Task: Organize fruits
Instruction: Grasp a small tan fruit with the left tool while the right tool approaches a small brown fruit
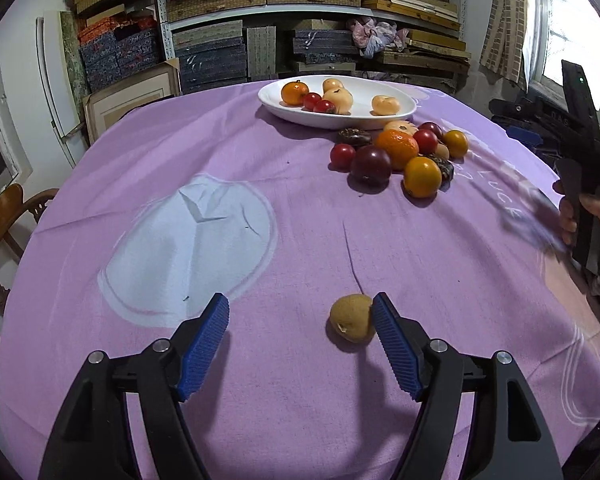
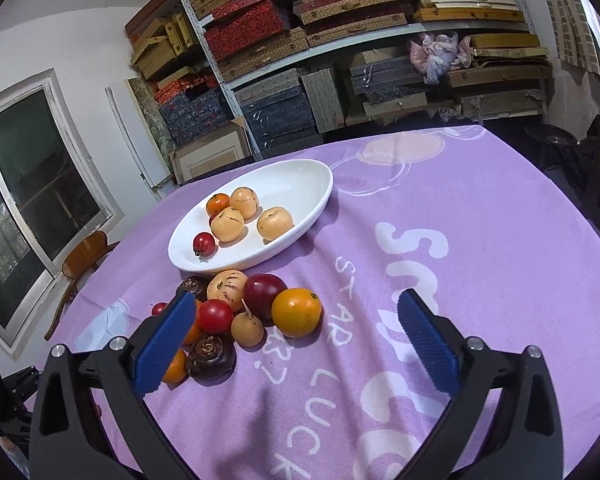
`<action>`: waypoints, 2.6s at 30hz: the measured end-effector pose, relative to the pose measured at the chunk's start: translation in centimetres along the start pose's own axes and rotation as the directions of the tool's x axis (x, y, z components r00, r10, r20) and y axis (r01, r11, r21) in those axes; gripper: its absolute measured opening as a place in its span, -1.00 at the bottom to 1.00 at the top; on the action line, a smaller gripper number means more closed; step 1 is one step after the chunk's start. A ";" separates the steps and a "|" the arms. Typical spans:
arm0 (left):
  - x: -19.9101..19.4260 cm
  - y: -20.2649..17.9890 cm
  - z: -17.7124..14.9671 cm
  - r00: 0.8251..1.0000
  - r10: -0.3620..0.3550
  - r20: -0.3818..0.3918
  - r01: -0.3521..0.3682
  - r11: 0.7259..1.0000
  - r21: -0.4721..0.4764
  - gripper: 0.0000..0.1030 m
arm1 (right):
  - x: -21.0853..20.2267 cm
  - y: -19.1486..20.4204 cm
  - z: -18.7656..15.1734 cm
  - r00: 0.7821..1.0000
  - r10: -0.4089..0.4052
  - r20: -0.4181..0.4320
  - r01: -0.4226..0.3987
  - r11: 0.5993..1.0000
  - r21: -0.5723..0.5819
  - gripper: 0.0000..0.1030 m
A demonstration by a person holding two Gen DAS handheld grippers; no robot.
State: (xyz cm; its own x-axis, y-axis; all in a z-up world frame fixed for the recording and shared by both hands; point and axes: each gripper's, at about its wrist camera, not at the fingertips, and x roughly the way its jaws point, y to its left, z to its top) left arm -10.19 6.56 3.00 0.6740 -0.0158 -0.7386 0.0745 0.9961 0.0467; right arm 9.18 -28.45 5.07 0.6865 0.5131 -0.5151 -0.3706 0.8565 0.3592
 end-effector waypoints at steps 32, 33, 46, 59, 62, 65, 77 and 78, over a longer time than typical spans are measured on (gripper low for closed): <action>4.1 -2.1 0.0 0.991 -0.132 -0.037 0.130 0.990 -0.045 -0.44 | 0.6 -0.4 0.0 1.000 -0.023 -0.011 0.023 1.000 -0.015 0.92; 4.2 -2.1 0.0 0.991 -0.131 -0.036 0.130 0.991 -0.045 -0.44 | 0.6 -0.5 0.0 1.000 -0.026 -0.011 0.026 1.000 -0.014 0.92; 1.9 -1.3 -0.3 0.994 -0.103 0.027 0.105 0.991 -0.083 -0.44 | 0.3 -2.6 0.5 0.998 -0.071 0.001 0.071 0.997 0.041 0.92; 3.8 1.2 1.4 0.998 -0.062 0.009 0.062 0.987 -0.148 -0.44 | 2.6 6.6 -2.8 0.977 0.114 -0.180 -0.165 0.940 -0.298 0.36; 3.8 1.3 1.3 0.997 -0.079 0.001 0.079 0.985 -0.152 -0.44 | 4.4 6.7 -3.2 0.963 0.103 -0.250 -0.173 0.945 -0.277 0.05; 3.8 1.3 1.2 0.996 -0.090 0.000 0.088 0.983 -0.158 -0.44 | 4.7 5.6 -2.6 0.964 0.123 -0.237 -0.176 0.959 -0.220 0.02; 3.8 1.4 1.4 0.994 -0.108 -0.010 0.105 0.981 -0.163 -0.44 | 7.7 3.8 -1.3 0.955 0.045 -0.294 -0.092 0.985 -0.146 -0.39; 3.8 1.3 1.4 0.994 -0.110 -0.012 0.106 0.981 -0.163 -0.44 | 7.9 3.7 -1.3 0.954 0.038 -0.297 -0.083 0.987 -0.140 -0.36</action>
State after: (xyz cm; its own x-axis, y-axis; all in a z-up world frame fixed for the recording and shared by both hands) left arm -6.48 7.72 1.21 0.6527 -0.1238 -0.7475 0.0246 0.9895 -0.1424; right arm 12.42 -21.22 1.35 0.4552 0.5386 -0.7090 -0.5101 0.8104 0.2881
